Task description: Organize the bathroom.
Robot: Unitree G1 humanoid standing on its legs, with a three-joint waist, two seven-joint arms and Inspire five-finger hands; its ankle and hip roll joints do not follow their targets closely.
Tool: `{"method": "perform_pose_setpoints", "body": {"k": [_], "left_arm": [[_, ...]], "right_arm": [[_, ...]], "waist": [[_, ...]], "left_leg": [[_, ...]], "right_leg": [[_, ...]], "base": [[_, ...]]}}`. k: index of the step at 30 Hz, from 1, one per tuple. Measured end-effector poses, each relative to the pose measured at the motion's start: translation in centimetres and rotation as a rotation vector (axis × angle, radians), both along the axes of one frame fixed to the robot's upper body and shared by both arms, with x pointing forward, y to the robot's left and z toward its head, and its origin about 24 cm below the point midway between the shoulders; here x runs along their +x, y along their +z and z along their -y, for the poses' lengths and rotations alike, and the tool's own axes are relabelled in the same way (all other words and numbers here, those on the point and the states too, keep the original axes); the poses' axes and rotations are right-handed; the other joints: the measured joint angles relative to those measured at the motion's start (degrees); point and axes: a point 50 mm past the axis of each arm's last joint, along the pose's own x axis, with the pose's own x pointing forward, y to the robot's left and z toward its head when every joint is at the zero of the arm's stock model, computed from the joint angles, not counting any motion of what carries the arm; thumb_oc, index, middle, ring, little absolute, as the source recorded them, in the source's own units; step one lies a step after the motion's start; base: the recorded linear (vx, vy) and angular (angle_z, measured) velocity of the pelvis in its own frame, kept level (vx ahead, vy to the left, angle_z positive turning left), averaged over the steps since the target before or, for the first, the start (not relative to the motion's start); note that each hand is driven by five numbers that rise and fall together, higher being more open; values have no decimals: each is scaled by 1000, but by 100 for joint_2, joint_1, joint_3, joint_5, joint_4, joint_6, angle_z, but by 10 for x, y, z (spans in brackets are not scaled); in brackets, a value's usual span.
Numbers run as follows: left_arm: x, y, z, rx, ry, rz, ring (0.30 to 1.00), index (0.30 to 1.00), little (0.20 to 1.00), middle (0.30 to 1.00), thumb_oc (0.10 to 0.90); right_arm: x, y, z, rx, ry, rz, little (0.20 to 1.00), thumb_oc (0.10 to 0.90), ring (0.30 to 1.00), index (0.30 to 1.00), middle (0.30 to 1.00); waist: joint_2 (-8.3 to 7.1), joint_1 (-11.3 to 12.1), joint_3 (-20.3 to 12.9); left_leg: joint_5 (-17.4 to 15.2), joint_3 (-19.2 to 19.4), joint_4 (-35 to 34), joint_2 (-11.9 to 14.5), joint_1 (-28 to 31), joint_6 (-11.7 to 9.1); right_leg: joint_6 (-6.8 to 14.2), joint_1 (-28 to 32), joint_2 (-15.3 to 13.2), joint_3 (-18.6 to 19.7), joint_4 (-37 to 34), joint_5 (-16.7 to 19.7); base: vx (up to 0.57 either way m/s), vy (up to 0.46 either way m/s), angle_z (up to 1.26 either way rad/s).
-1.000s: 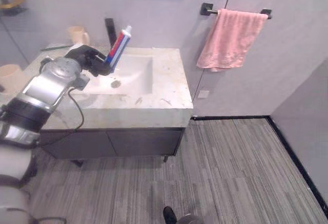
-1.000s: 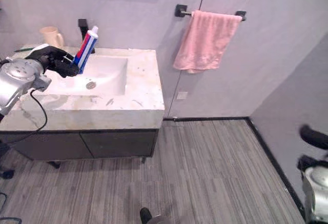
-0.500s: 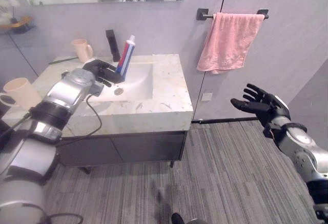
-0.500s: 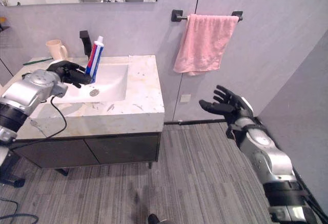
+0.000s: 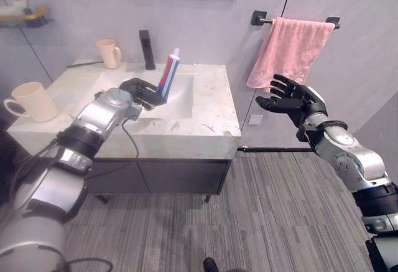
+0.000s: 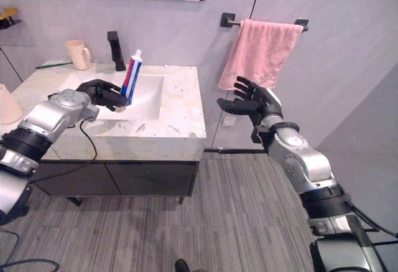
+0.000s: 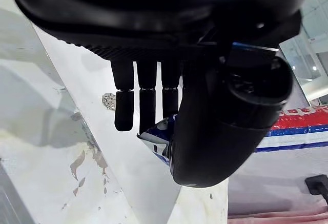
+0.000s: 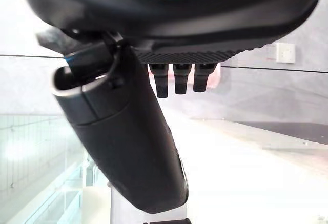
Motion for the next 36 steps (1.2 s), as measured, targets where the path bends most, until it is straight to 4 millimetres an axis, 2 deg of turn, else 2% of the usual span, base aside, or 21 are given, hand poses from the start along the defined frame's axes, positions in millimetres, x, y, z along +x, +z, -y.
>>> {"method": "perform_pose_setpoints", "body": {"k": [7,11,14,18,26,32,36], "left_arm": [[1,-4,8,-7,-23,-9,300,300,300,300,400],[2,-5,14,-16,-43,-7,300,300,300,300,400],[4,-5,26,-27,-76,4,300,300,300,300,400],[6,-1,40,-23,-113,18,300,300,300,300,400],[7,0,45,-22,-106,47,300,300,300,300,400],[7,-2,50,-35,-119,42,300,300,300,300,400],[7,-6,63,-55,-150,32,300,300,300,300,400]], "right_arm": [[9,22,-24,90,69,39,900,800,900,900,900],[14,31,-51,212,168,43,900,800,900,900,900],[16,32,-70,261,226,29,900,800,900,900,900],[18,34,-79,239,251,23,900,800,900,900,900],[23,44,-100,290,307,34,900,800,900,900,900],[23,38,-112,353,352,-3,900,800,900,900,900],[22,36,-121,386,370,-26,900,800,900,900,900]], "waist": [[-18,137,-5],[-26,173,-10],[-35,239,-15],[-54,316,-24],[-110,325,-60],[-110,339,-61],[-110,378,-61]], "left_leg": [[1,-33,-2,2,-10,0],[6,-61,-1,4,-18,4],[10,-88,2,4,-39,11],[10,-139,5,7,-58,11],[10,-152,6,15,-65,11],[11,-153,6,15,-65,11],[12,-156,7,16,-65,11]], "right_leg": [[0,1,-8,-67,-1,0],[0,3,-10,-106,-1,0],[0,2,-20,-186,-2,0],[0,1,-24,-255,-5,0],[-1,1,-22,-281,-8,0],[-1,1,-23,-282,-8,0],[-1,0,-23,-282,-9,0]], "base": [[1,-5,1],[3,-1,3],[10,-8,8],[5,-3,8],[0,0,1],[0,0,0],[0,0,0]]}}
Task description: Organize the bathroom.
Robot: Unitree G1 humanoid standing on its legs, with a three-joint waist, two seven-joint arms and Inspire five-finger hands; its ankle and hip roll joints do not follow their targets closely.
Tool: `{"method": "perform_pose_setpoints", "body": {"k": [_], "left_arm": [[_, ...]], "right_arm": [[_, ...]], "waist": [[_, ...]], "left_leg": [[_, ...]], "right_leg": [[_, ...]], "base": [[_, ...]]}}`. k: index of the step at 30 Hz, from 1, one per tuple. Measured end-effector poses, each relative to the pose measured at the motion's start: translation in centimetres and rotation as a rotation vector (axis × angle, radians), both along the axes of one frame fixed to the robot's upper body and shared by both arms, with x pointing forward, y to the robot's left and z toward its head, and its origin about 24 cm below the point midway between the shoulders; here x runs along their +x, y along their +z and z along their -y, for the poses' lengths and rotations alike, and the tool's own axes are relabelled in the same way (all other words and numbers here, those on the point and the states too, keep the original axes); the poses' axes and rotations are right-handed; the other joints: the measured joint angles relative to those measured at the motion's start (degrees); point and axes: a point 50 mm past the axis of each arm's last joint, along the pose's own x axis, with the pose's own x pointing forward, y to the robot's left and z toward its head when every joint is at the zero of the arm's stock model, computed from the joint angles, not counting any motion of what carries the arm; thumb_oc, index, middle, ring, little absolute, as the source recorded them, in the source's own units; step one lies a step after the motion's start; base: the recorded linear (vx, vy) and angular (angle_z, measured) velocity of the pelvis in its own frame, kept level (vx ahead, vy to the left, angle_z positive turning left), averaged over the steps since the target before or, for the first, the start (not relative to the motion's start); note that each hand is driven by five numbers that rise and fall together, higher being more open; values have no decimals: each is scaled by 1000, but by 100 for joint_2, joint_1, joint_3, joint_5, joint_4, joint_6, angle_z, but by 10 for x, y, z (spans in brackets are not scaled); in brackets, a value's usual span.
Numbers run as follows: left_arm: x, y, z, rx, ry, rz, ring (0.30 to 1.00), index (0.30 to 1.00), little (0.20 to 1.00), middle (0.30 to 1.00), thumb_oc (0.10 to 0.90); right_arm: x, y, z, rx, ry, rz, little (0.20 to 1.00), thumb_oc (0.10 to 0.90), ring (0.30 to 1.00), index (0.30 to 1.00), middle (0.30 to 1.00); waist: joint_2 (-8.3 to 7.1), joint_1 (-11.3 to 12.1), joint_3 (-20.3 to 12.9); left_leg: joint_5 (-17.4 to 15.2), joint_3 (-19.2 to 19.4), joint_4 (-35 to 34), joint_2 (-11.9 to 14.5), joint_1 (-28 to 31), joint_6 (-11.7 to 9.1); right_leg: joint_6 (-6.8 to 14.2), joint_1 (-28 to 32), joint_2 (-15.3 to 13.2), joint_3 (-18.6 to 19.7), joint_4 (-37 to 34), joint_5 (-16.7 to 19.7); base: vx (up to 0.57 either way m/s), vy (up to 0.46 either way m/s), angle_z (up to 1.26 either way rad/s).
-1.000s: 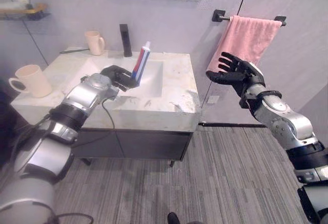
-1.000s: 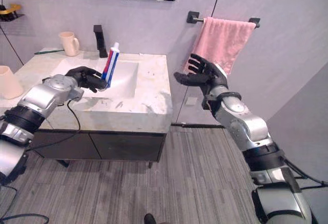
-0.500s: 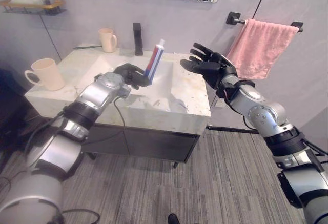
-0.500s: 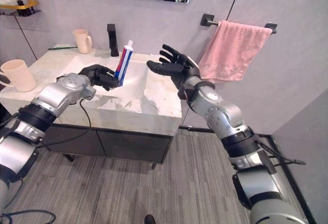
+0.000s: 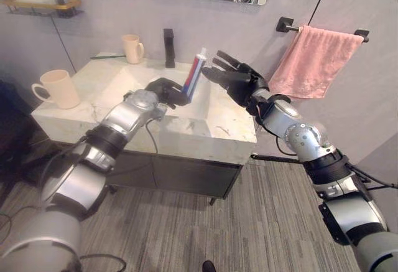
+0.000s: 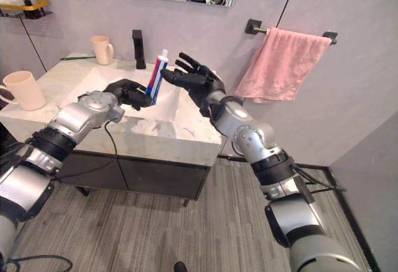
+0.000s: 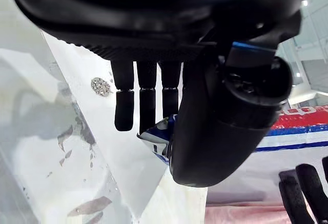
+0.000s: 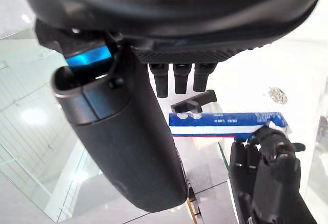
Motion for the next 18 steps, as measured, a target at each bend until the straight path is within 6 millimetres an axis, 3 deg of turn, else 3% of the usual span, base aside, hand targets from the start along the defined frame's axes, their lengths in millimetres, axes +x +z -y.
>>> {"method": "perform_pose_setpoints", "body": {"k": [8,18], "left_arm": [[0,-3,8,-6,-21,-8,300,300,300,300,400],[0,-3,9,-9,-24,-10,300,300,300,300,400]], "right_arm": [[2,-5,-5,-8,7,-22,900,800,900,900,900],[5,2,-8,-19,6,-11,900,800,900,900,900]], "waist": [[0,70,0],[1,89,-1]], "left_leg": [[1,-9,0,2,-2,-1],[2,-19,1,2,-5,-1]], "right_leg": [[0,-3,0,0,-1,0],[0,-4,-1,-5,-1,0]], "base": [[0,0,0],[0,0,0]]}}
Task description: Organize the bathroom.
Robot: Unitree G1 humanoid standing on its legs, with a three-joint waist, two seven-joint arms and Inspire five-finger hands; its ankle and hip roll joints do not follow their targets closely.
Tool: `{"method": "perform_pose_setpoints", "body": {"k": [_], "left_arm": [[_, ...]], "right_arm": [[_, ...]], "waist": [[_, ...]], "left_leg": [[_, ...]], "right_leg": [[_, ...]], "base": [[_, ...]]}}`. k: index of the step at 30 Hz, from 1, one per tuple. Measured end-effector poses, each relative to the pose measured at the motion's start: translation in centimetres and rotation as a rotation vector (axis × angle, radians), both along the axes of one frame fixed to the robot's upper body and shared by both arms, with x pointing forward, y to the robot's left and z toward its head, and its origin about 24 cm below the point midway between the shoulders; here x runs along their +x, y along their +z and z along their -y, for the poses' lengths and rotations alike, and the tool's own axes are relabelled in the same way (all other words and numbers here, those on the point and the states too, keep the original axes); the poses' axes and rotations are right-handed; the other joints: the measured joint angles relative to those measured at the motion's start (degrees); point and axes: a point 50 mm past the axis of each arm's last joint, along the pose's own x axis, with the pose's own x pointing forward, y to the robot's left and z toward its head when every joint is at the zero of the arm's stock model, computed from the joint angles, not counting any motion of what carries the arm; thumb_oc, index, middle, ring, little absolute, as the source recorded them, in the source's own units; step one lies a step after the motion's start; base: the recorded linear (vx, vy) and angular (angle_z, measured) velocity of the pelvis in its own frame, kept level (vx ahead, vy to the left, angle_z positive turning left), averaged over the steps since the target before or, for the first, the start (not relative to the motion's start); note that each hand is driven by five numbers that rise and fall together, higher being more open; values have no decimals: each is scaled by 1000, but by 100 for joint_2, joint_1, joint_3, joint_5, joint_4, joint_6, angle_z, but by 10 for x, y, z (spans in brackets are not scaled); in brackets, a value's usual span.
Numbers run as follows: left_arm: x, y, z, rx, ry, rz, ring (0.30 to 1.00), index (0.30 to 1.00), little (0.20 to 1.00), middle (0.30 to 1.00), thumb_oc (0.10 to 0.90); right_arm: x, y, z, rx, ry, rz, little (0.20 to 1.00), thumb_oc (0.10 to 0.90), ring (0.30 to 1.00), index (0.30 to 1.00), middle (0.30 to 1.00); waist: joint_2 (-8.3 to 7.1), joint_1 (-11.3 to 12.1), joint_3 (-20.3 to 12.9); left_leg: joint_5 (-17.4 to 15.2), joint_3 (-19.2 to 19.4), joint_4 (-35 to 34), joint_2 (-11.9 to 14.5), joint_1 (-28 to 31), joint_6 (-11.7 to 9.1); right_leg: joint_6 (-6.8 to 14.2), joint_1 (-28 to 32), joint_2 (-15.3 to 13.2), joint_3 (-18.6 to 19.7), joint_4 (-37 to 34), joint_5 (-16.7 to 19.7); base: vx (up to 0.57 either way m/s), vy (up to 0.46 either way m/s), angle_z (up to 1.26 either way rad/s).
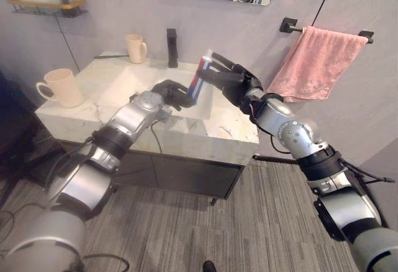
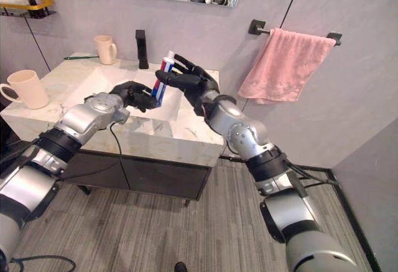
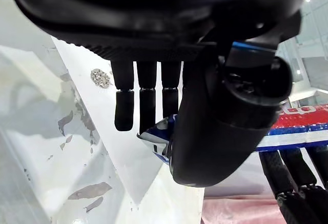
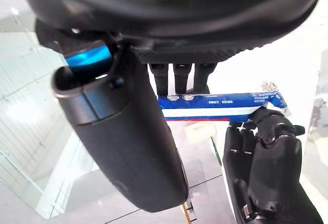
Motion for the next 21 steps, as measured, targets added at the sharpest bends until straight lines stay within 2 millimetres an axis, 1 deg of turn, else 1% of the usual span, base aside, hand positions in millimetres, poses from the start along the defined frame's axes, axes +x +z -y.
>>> {"method": "perform_pose_setpoints", "body": {"k": [4,9,15,21], "left_arm": [[0,-1,2,-19,-9,-11,300,300,300,300,400],[0,-1,5,7,-23,-11,300,300,300,300,400],[1,9,10,11,-38,10,300,300,300,300,400],[1,21,18,25,-70,38,300,300,300,300,400]], "right_arm": [[0,0,0,0,-1,0,900,800,900,900,900],[2,-2,2,-1,-9,-10,900,800,900,900,900],[5,0,3,-3,-18,-14,900,800,900,900,900],[7,4,2,-3,-17,-7,900,800,900,900,900]], "waist": [[0,3,0],[1,8,0],[2,5,-1],[4,7,-2]], "left_leg": [[0,-10,0,-1,-4,0],[0,-11,0,-1,-7,0],[1,-7,1,-2,-7,1],[4,-8,1,-1,-7,0]], "right_leg": [[0,0,-3,-11,0,0],[0,-2,-3,-13,-1,0],[0,-5,-3,-13,-1,0],[-1,-4,-3,-16,-1,0]], "base": [[0,0,0],[0,0,0],[0,0,0],[0,0,0]]}}
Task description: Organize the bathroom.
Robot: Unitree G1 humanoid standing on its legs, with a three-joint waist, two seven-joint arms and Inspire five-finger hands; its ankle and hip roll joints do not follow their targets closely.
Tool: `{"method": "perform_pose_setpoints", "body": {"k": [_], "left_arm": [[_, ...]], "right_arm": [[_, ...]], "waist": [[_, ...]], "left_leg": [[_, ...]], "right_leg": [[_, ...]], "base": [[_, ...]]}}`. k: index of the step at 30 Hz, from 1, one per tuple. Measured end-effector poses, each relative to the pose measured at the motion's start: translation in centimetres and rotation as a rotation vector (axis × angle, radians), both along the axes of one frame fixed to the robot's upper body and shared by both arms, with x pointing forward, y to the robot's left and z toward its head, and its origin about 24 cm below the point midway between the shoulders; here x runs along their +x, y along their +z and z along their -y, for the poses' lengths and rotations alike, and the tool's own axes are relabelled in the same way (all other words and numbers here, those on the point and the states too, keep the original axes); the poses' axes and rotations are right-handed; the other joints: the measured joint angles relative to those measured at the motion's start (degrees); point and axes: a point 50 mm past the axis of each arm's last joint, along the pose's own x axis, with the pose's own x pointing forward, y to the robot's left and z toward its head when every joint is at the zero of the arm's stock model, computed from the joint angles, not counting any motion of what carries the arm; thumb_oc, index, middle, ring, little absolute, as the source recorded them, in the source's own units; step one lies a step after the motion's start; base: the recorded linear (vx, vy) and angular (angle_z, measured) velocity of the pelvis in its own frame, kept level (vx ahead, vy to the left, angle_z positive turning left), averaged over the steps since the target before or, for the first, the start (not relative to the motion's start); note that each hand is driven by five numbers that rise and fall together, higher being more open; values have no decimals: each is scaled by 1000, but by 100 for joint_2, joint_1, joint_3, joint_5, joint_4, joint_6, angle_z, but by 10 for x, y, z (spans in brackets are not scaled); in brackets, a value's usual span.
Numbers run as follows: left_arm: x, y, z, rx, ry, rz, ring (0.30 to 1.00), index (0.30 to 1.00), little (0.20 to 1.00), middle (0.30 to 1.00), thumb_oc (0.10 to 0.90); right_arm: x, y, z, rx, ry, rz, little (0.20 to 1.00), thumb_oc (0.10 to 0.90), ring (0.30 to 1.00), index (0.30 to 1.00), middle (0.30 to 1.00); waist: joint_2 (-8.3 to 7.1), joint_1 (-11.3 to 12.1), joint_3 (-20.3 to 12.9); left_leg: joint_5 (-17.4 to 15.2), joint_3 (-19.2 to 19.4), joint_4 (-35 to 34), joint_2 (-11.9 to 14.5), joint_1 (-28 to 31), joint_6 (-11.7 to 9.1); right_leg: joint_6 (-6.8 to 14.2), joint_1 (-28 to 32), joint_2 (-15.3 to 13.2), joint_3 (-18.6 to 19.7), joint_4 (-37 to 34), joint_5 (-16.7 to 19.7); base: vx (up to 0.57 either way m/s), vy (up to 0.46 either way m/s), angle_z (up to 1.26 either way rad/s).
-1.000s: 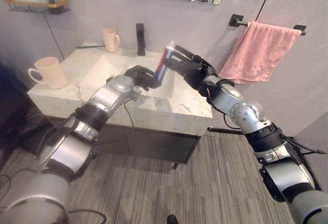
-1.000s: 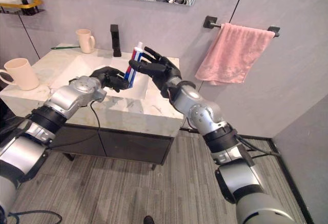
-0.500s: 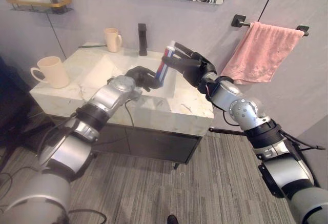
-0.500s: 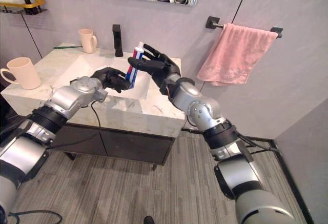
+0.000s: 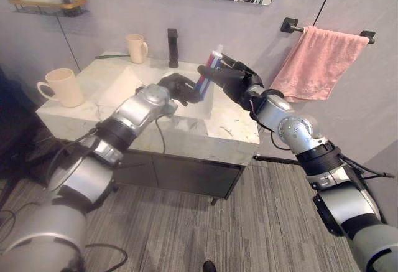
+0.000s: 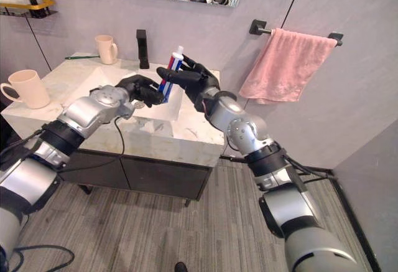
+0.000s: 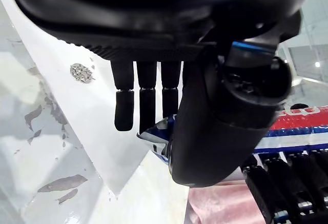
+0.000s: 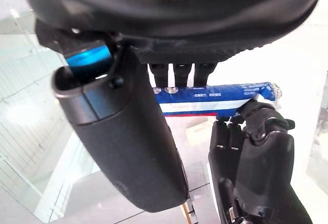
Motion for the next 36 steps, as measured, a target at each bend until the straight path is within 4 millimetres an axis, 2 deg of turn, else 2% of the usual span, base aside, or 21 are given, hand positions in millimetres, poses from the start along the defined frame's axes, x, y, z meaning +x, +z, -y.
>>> {"method": "perform_pose_setpoints", "body": {"k": [23,31,36], "left_arm": [[2,0,-2,-2,11,-9,300,300,300,300,400],[5,-2,-9,-5,36,-26,300,300,300,300,400],[5,-4,-8,13,36,-33,300,300,300,300,400]], "right_arm": [[8,6,3,-3,-9,-1,900,800,900,900,900],[9,16,3,-7,-1,27,900,800,900,900,900],[13,13,6,-7,-13,7,900,800,900,900,900]], "waist": [[3,-2,-2],[5,-8,-2],[5,-2,-3]], "left_leg": [[5,12,0,-1,-2,-1],[6,19,1,0,-5,-1],[7,19,1,0,-12,-1]], "right_leg": [[-2,-7,1,0,0,1],[-2,-14,2,0,0,1],[-2,-16,1,-22,0,2]], "base": [[0,0,0],[0,0,0],[0,0,0]]}}
